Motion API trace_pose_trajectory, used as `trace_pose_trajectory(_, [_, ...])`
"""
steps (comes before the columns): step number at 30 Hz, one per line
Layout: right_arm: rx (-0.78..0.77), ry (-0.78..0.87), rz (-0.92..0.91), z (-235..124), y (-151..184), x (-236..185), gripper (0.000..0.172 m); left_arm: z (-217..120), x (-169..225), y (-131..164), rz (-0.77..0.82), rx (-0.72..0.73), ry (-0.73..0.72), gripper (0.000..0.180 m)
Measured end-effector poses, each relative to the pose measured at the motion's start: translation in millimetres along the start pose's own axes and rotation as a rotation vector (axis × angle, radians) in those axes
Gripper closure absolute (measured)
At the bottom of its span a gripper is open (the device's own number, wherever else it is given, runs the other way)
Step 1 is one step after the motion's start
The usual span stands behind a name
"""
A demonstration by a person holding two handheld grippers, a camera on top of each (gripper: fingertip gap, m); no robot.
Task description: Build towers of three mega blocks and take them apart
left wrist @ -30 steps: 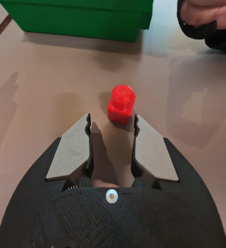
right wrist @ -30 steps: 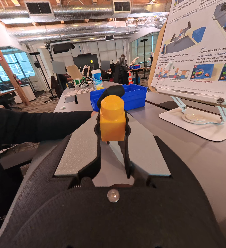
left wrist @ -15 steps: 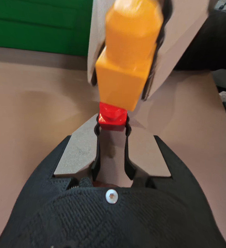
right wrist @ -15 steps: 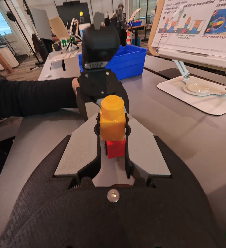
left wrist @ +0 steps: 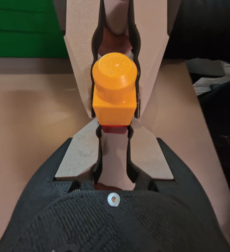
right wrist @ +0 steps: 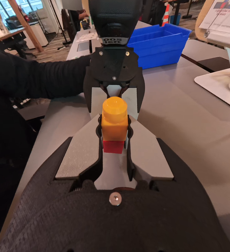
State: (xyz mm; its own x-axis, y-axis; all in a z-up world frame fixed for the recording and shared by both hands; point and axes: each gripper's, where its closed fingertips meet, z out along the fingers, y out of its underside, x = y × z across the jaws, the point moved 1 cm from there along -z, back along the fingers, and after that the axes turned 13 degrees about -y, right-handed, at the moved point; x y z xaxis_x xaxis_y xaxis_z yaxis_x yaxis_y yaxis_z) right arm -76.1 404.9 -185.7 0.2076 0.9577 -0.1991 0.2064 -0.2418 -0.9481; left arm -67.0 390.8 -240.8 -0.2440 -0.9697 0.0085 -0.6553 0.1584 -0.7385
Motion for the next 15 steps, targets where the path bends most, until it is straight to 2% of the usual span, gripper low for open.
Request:
trace_pose_trajectory(2, [0.022,0.034,-0.004,-3.2,-6.1,2.1,0.138,-3.9,-1.5,-6.8,-0.046,0.037,0.014,0.147])
trace_pose_trajectory(6, [-0.057,0.210,-0.011,-5.7,3.7,22.3,0.138,2.8,-25.0,-1.2,-0.032,-0.026,-0.167,0.147])
trace_pose_trajectory(8, [-0.049,0.166,-0.007,-4.8,3.6,17.4,0.138,2.6,-20.2,-1.5,-0.027,-0.025,-0.144,0.147])
trace_pose_trajectory(12, [0.033,0.018,0.013,-8.4,-7.7,-1.3,0.138,-10.7,-1.9,-14.0,-0.049,0.055,-0.003,0.147])
trace_pose_trajectory(15, [0.026,0.020,0.009,-7.7,-8.3,-2.6,0.138,-12.4,-0.2,-14.9,-0.052,0.057,0.006,0.147])
